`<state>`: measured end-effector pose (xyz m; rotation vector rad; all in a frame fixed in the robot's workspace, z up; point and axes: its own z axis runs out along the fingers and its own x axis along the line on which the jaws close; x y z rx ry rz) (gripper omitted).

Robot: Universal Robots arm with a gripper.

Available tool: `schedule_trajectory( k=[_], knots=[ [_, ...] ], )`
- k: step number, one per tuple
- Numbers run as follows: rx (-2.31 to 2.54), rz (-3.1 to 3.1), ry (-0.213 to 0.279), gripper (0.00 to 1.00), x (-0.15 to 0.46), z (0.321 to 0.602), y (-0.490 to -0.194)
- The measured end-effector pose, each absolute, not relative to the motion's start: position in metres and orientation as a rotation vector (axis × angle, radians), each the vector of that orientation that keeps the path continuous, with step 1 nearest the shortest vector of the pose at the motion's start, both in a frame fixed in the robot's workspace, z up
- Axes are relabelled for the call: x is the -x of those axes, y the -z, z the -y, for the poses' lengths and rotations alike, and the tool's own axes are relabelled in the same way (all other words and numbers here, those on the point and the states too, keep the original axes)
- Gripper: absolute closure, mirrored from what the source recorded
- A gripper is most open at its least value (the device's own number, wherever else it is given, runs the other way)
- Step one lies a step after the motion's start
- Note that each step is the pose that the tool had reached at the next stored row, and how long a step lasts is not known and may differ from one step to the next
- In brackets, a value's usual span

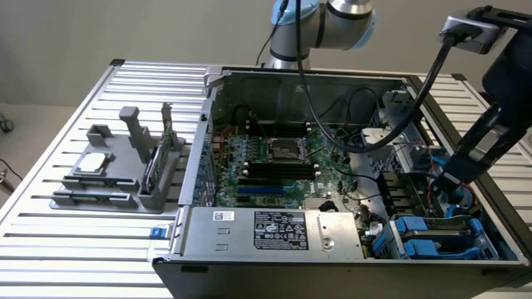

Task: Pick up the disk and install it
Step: 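Insert the first disk wire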

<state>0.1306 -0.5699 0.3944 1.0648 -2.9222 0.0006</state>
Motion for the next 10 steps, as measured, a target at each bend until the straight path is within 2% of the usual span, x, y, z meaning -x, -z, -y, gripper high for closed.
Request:
schedule_trajectory(
  k=[10],
  knots=[
    [-0.812,3.002,0.004,0.75,-0.1306,0.5699,-0.3943]
  ],
)
